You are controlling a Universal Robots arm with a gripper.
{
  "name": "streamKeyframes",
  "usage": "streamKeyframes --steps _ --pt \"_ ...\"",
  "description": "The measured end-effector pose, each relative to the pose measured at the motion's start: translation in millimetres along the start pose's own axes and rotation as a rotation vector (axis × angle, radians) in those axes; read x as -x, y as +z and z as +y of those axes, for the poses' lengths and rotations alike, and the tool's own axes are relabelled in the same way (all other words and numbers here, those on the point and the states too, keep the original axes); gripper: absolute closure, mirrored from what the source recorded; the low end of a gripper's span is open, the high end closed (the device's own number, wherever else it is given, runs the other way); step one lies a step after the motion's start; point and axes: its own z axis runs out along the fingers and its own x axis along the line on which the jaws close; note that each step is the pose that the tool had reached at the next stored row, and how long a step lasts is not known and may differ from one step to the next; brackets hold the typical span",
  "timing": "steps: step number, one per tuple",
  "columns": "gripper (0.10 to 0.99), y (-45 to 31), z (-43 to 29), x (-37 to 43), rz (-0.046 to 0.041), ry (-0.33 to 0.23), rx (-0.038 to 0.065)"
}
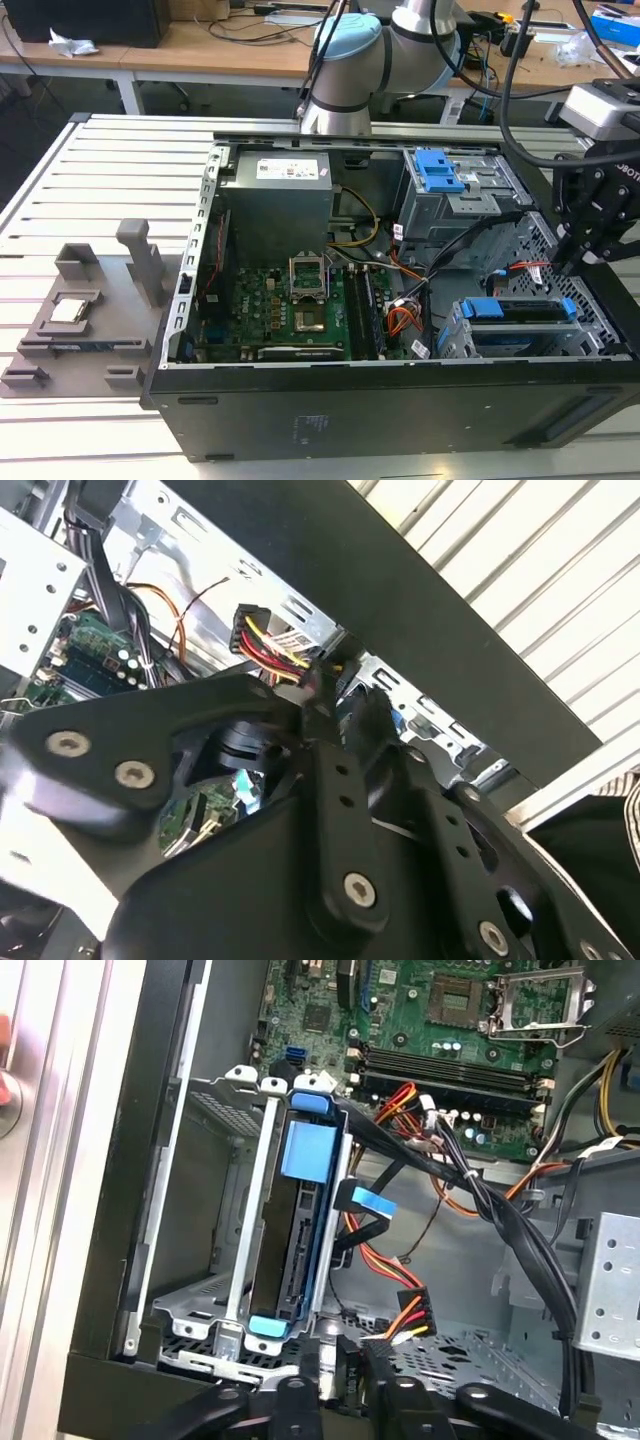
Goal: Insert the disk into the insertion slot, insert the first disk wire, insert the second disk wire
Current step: 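Insert the first disk wire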
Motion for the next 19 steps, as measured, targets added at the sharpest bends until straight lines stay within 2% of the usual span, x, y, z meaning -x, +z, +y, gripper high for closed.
streamKeyframes --steps 1,2,3,10,12,13,15,16,19 --pt "0.871 -0.1 0.0 0.0 0.0018 0.000 0.000" --pt "0.871 -0.2 0.0 0.0 0.0031 0.000 0.001" --pt "0.918 0.0 0.0 0.0 0.0049 0.000 0.001" --pt "0.918 0.0 0.0 0.0 0.0144 0.001 0.003" --pt "0.918 -5.6 0.4 -0.5 0.0146 0.001 0.002" --pt "0.918 -6.0 1.0 -0.4 0.0143 0.001 0.001" --pt "0.918 -5.9 6.1 -0.1 0.0081 0.000 0.000" --pt "0.918 -5.3 11.5 -0.7 0.0042 0.000 0.000" --pt "0.918 -4.5 18.2 -4.2 0.0033 0.000 -0.001"
